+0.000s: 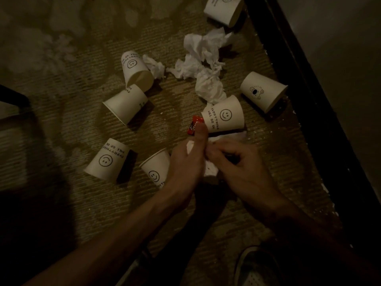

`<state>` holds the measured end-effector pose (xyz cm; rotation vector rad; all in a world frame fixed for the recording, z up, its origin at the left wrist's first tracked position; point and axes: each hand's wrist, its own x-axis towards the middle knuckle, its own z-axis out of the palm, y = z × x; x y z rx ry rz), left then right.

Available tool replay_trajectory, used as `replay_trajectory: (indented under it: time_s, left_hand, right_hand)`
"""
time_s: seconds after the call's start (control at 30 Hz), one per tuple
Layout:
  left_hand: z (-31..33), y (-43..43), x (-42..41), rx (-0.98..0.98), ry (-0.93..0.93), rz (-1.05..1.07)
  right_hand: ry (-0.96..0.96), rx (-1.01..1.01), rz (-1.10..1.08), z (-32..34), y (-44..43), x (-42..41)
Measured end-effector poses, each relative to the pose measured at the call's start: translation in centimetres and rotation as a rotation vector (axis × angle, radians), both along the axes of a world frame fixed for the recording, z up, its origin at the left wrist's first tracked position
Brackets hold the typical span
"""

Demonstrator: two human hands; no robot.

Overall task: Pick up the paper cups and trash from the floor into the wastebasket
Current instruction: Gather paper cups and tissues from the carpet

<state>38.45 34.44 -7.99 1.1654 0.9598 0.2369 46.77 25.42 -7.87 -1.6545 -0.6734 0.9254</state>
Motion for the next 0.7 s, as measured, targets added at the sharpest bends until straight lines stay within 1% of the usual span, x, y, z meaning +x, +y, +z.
replay_trajectory:
  time_s: [0.07,0.13,0.17,0.23,0.27,0.33,0.37,0.43,0.47,0.5,0.57,0.6,0.7]
  left_hand:
    - [0.3,0.7,-0.1,-0.020,0.020,0.027]
    - [0.6,1.2,-0.3,0.007,0.009,0.026]
    - [0.8,1.5,-0.4,0.042,0.006,0.033]
    - [0.8,2.6,-0.6,0.137,0.039,0.070]
    - [0.7,3.1,-0.6,0.183,0.062,0.095]
    - [0.3,4.4,-0.7,0.240,0.081,0.136]
    - [0.1,4.6,-0.6,0.233,0.082,0.139]
    - [0.0,4.9,-0.5,0.153,0.032,0.146]
    - [0.1,5.0,-0.5,0.108,-0.011,0.143]
    - [0.0,5.0,-0.4,0.072,-0.033,0.129]
    - [-0.2,4.8,-0.5,0.033,-0.030,0.090]
    - [-0.4,4.7,-0.5,0.063,-0.027,0.079]
    - [-0.7,5.0,-0.8,0.251,-0.047,0.086]
  right_hand:
    - [0.166,0.022,0.005,0.5,0.5,0.1]
    - [0.314,0.019,-0.064,0.7,0.9,0.4]
    - [0.327,0.008,-0.117,0.7,1.1,0.7]
    - [0.241,-0.050,-0.194,0.4,1.5,1.2]
    - [0.195,-0.094,-0.209,0.3,1.6,1.5]
    - [0.215,-0.198,-0.160,0.1,2.1,1.5]
    - [0.284,-0.236,-0.108,0.1,2.0,1.5]
    - [0.558,-0.237,-0.045,0.5,2.5,1.2]
    - [0.675,-0.221,-0.052,0.9,2.9,1.0]
    - [0.733,-0.207,-0.074,1.3,3.3,1.1]
    - [0.707,-0.214,-0.100,1.8,4.2,1.3]
    - [0.681,-0.227,-0.090,1.9,4.5,1.5]
    - [0.635,-0.273,-0.015,2.1,5.2,1.6]
